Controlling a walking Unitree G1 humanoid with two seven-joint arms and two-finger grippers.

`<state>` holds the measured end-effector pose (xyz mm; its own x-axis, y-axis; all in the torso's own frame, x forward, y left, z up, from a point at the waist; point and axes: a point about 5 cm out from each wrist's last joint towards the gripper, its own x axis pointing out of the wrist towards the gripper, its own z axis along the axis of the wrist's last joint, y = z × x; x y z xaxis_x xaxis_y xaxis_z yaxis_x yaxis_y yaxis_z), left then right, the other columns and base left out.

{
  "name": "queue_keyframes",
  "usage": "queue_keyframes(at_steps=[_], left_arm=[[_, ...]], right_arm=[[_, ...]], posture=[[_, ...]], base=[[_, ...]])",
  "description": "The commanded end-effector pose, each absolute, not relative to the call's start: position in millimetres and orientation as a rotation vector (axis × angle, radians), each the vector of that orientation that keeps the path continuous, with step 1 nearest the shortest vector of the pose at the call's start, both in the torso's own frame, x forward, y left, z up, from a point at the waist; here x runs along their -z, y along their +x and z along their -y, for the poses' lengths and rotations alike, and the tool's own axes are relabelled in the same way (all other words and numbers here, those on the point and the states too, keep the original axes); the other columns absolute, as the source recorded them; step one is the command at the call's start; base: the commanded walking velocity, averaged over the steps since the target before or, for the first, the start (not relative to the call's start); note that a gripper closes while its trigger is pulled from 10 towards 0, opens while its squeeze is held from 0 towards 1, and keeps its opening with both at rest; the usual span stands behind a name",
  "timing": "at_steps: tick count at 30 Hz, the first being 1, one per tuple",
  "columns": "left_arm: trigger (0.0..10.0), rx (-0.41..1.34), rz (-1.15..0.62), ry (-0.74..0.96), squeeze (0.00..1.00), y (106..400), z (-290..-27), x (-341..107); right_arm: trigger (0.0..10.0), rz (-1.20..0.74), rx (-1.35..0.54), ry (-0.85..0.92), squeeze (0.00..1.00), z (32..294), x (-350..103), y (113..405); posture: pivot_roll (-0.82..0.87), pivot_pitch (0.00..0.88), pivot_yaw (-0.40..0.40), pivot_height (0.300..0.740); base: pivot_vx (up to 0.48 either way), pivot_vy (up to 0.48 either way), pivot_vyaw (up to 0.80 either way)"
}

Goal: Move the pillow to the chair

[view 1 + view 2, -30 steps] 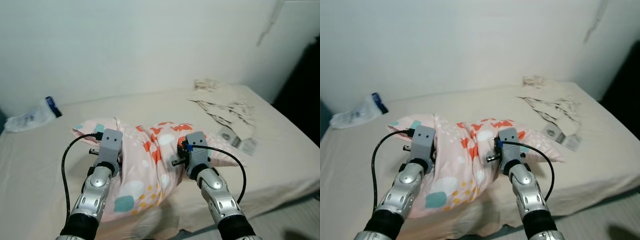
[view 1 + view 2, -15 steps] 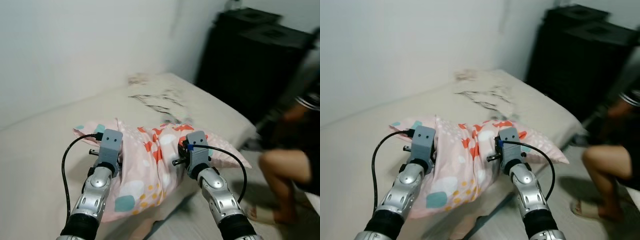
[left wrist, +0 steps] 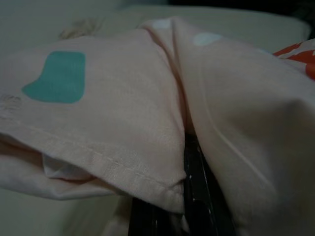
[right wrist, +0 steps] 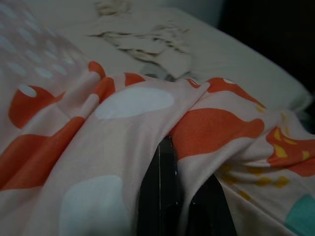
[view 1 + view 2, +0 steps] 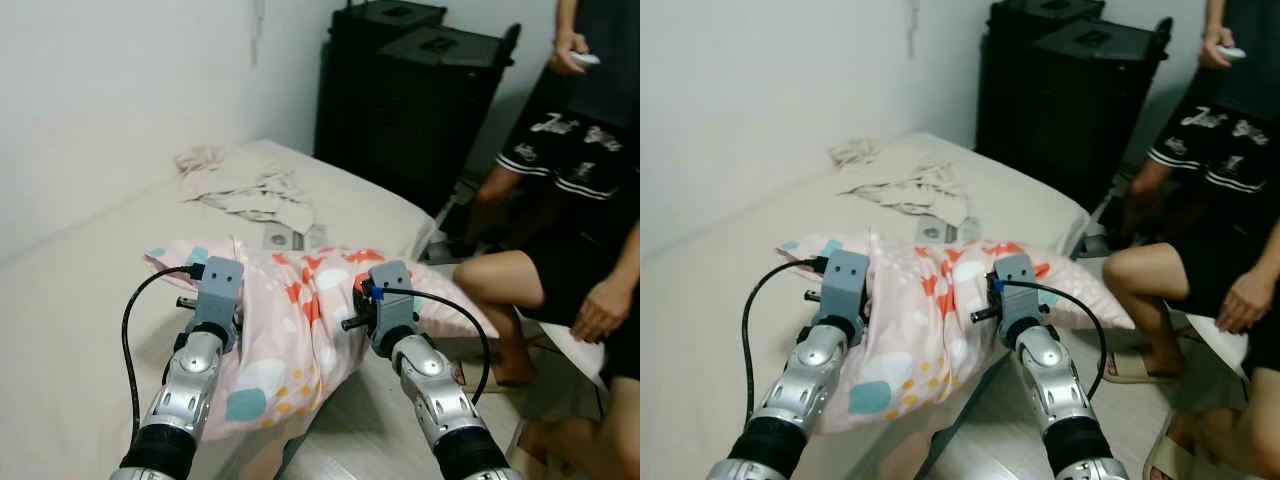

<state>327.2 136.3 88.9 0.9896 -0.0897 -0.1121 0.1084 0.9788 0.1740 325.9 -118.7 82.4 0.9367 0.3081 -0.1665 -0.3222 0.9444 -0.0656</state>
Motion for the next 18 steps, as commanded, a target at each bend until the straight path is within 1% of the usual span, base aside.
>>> queue_keyframes(at_steps=[1, 10, 15, 18], left_arm=[[10.0, 0.157, -0.058, 0.197, 0.00, 329.4, -121.7, -94.8], [10.0, 0.165, -0.076, 0.202, 0.00, 330.4, -121.7, -92.3], [10.0, 0.198, -0.072, 0.221, 0.00, 331.6, -120.6, -94.4], [10.0, 0.217, -0.075, 0.235, 0.00, 333.8, -123.0, -95.0]], right_arm=[[10.0, -0.095, -0.358, -0.078, 0.00, 107.6, -96.0, 330.3], [10.0, -0.122, -0.329, -0.072, 0.00, 109.6, -87.4, 326.9], [10.0, -0.130, -0.306, -0.055, 0.00, 107.0, -83.1, 325.2], [10.0, -0.120, -0.275, -0.002, 0.00, 104.6, -85.6, 326.9]], posture=[[-0.06, 0.051, -0.009, 0.740], [-0.05, 0.050, 0.008, 0.740], [-0.03, 0.036, 0.046, 0.740], [-0.02, 0.030, 0.069, 0.740]], base=[[0.000, 0.000, -0.80], [0.000, 0.000, -0.80], [0.000, 0.000, -0.80], [0.000, 0.000, -0.80]])
